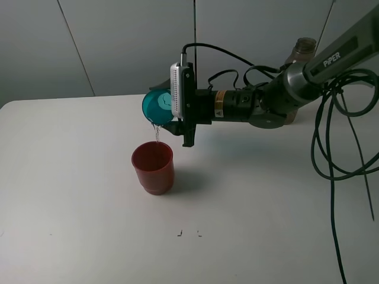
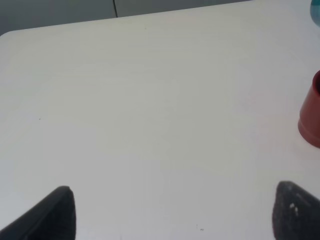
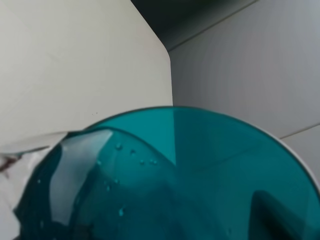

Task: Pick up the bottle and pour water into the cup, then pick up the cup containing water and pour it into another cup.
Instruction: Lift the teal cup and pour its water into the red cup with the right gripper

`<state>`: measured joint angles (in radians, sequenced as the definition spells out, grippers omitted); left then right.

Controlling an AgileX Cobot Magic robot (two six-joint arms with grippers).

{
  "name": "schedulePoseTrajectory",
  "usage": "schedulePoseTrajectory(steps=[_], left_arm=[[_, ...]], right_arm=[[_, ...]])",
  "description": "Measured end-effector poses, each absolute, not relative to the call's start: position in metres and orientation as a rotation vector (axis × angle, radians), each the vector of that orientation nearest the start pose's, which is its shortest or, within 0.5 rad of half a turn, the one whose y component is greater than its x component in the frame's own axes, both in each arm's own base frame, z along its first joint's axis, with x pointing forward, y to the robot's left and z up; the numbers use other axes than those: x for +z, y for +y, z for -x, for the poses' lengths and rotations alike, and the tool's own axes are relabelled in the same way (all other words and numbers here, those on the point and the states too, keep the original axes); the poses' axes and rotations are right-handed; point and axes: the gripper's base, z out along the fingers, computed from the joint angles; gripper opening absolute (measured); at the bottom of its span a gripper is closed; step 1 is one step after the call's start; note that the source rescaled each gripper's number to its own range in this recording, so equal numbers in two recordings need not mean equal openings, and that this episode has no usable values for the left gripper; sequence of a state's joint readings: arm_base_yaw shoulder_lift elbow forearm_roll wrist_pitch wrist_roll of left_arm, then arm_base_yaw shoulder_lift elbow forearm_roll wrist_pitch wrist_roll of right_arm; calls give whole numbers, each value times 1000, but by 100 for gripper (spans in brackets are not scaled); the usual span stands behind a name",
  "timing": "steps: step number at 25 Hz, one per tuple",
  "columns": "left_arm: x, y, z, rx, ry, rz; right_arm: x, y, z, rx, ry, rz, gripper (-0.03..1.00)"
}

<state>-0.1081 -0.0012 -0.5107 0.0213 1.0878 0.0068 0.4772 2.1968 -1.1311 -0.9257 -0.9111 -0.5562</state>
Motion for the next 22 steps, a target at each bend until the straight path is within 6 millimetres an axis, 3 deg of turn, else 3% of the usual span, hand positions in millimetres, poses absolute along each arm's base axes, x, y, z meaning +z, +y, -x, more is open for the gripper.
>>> schedulePoseTrajectory(steps=[22], left_arm=[[278, 3, 7, -37, 2056, -117]], right_arm=[[113, 255, -343, -45, 610, 1696, 5]])
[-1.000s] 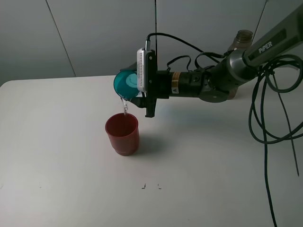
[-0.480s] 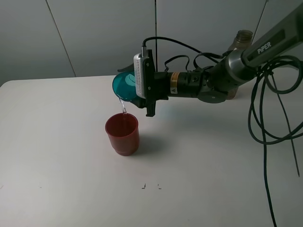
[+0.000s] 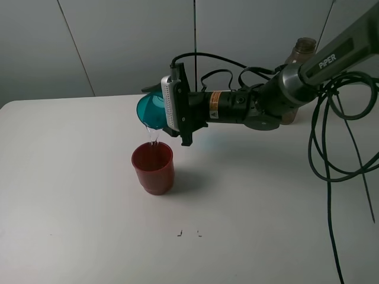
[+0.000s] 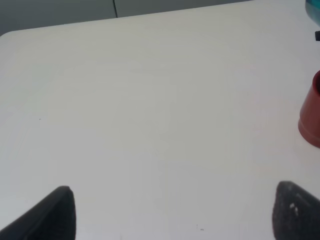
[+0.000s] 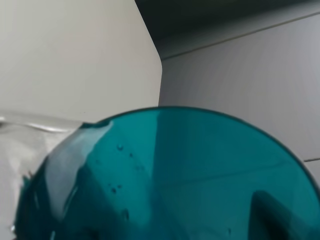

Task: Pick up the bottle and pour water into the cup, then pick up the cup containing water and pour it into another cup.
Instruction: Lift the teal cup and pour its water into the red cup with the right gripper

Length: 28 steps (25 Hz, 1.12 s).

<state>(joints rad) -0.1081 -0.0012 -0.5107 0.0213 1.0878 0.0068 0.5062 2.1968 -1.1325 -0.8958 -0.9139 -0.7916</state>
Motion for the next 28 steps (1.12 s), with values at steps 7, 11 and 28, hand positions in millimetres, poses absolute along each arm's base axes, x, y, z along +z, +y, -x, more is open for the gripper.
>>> schedulePoseTrajectory(steps=[7, 11, 28], left_arm=[[278, 3, 7, -37, 2056, -117], [278, 3, 7, -37, 2056, -117], [278, 3, 7, -37, 2056, -117]], right_arm=[[113, 254, -344, -113, 542, 1716, 5], [113, 254, -344, -140, 514, 1724, 5], [113, 255, -340, -170, 416, 1739, 5]])
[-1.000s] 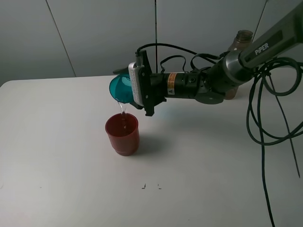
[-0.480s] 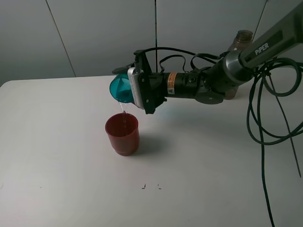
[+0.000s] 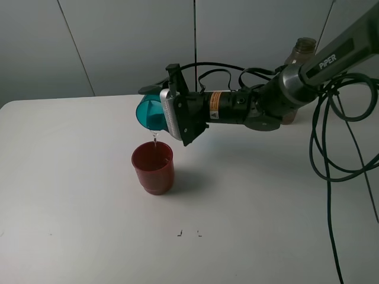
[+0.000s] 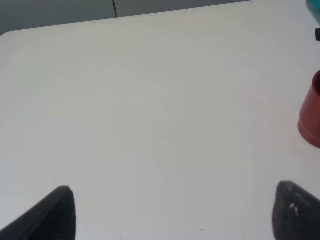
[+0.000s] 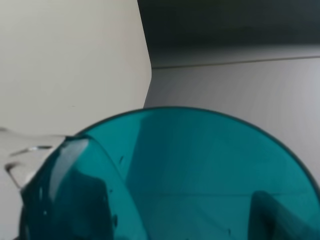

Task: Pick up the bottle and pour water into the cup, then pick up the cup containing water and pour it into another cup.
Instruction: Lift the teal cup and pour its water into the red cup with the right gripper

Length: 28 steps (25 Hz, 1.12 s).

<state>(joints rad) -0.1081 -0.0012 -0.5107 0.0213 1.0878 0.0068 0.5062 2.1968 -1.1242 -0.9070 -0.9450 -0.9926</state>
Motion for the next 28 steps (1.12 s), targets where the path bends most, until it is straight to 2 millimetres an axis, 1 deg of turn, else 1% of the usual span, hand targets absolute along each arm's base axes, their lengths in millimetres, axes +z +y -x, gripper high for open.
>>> schedulePoseTrajectory(steps=[11, 22, 28], left_arm=[[278, 3, 7, -37, 2056, -117], [278, 3, 7, -37, 2056, -117], [278, 3, 7, -37, 2056, -117]], right_arm=[[113, 255, -339, -241, 321, 1758, 5], [110, 259, -332, -226, 225, 1802, 5], [111, 259, -332, -275, 157, 1809, 5]])
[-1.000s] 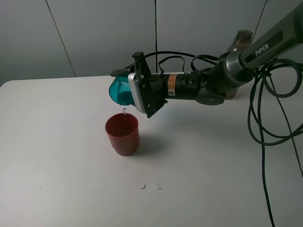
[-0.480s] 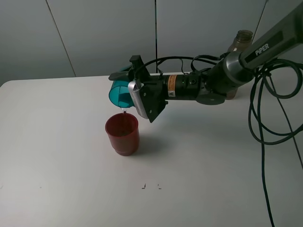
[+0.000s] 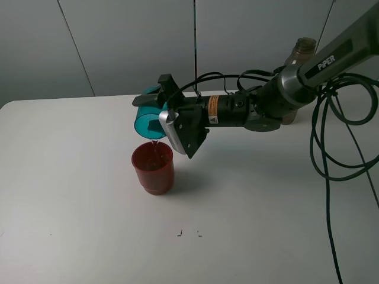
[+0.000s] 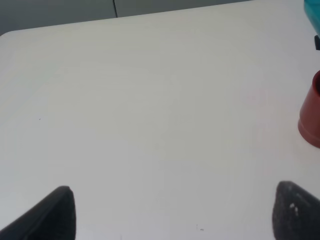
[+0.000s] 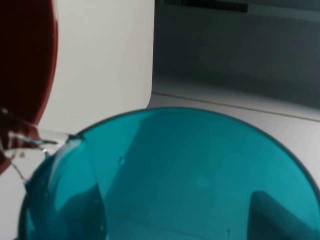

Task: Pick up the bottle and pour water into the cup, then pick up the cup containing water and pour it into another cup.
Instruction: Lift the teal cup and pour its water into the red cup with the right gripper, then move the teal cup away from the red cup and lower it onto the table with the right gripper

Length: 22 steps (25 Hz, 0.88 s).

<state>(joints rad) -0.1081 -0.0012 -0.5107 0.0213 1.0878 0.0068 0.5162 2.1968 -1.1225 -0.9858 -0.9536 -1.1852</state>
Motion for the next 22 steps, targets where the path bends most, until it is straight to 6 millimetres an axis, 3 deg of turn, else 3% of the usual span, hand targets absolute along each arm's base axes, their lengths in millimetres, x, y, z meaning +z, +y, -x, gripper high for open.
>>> schedulePoseTrajectory(steps=[13, 22], left_arm=[[278, 3, 7, -37, 2056, -117], [278, 3, 7, -37, 2056, -117]], right_arm=[[111, 259, -332, -406, -12, 1825, 5], [111, 259, -332, -417, -26, 1826, 5]])
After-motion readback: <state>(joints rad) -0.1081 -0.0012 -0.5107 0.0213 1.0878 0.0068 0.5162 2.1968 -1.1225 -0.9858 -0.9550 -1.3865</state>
